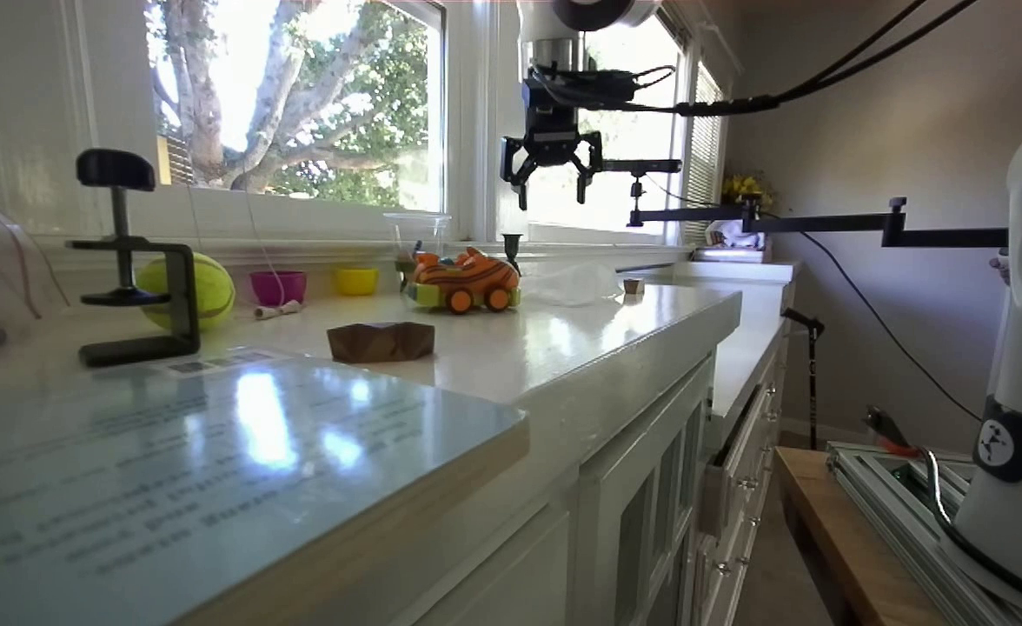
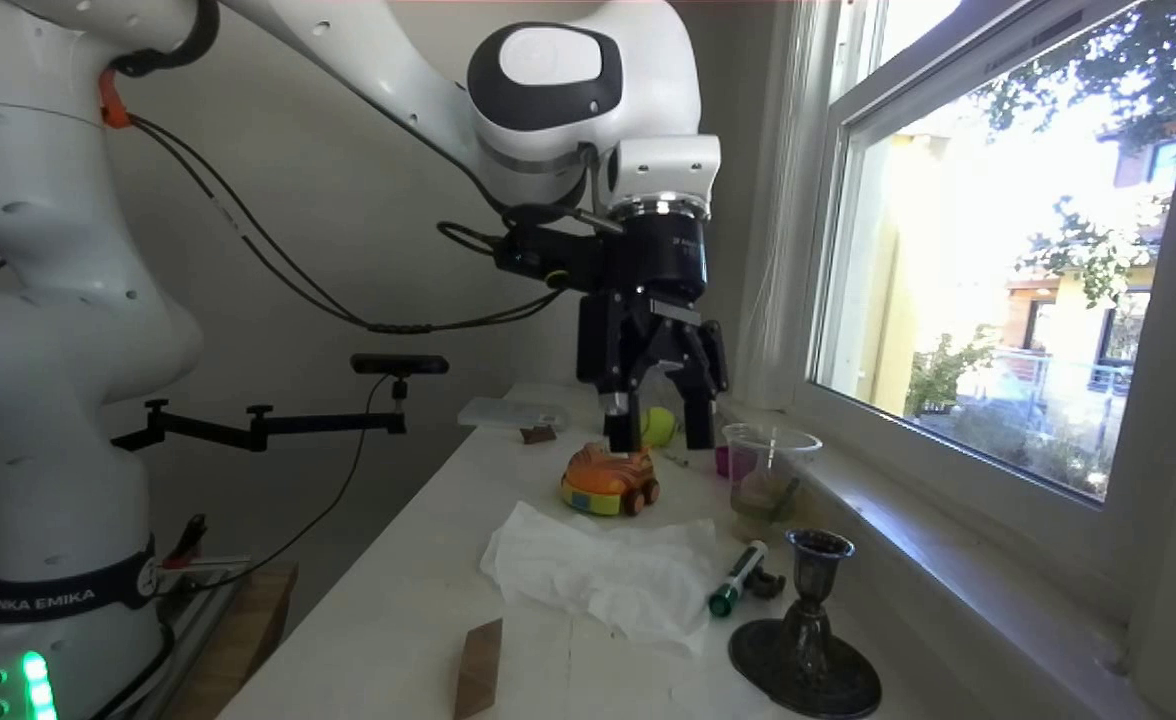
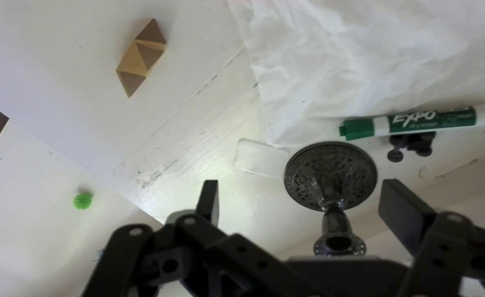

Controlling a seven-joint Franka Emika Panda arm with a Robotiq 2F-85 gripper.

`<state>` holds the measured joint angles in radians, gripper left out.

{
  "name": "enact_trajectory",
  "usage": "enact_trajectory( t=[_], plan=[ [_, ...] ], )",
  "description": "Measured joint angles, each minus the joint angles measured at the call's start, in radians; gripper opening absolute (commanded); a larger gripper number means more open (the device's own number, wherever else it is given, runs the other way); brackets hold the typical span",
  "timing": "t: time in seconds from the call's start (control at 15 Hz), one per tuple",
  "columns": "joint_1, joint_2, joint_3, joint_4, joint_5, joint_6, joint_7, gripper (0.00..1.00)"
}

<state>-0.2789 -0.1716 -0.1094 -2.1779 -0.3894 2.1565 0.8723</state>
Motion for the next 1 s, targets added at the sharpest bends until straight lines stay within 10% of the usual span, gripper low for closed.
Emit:
enact_trajectory(
  t=[1.0],
  plan=[
    [-0.001, 0.067, -0.048, 0.034, 0.008, 0.064, 0.034, 1.00]
  ],
)
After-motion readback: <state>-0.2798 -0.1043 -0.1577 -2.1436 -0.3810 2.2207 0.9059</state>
